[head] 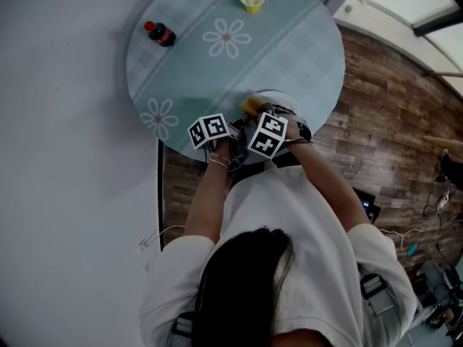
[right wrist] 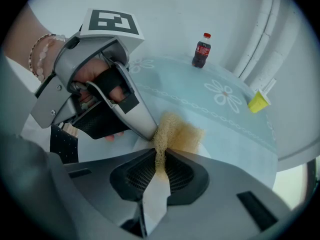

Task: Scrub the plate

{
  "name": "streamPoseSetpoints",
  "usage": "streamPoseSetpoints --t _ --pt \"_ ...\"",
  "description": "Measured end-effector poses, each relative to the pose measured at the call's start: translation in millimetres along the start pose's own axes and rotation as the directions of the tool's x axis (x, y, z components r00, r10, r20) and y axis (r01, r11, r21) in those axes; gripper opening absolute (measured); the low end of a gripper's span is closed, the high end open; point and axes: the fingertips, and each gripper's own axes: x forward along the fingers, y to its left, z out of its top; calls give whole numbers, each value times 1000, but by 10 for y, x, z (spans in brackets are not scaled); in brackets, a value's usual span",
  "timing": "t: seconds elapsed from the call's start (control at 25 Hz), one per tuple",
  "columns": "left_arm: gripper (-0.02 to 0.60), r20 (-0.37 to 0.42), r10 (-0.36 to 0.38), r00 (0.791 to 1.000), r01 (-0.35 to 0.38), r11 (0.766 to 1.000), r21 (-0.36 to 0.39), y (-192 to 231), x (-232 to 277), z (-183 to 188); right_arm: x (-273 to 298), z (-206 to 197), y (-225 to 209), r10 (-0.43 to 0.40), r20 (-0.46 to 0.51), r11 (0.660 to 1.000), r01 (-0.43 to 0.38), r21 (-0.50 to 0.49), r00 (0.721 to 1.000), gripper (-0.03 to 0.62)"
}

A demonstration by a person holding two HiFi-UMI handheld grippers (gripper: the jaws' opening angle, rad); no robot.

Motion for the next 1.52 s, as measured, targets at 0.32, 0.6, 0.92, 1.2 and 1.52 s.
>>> streamPoseSetpoints --t 0.32,0.6,0.92,1.2,1.52 --pt "37 24 3 1000 -3 1000 7 0 -12 10 -9 39 -9 -23 25 999 22 28 999 60" --pt "37 25 -2 1000 2 1000 14 -1 -16 12 -231 7 -197 -85 86 992 77 100 993 60" --pt "35 28 -10 1000 10 1000 20 1 -26 4 -571 -31 -343 -149 133 982 131 140 980 60" --pt "37 58 -4 998 4 1000 6 2 -32 15 -751 -193 -426 -198 123 972 179 154 972 60" --pt "37 60 2 998 -1 1000 -13 -10 -32 18 -866 -498 -616 -249 98 938 215 270 963 60"
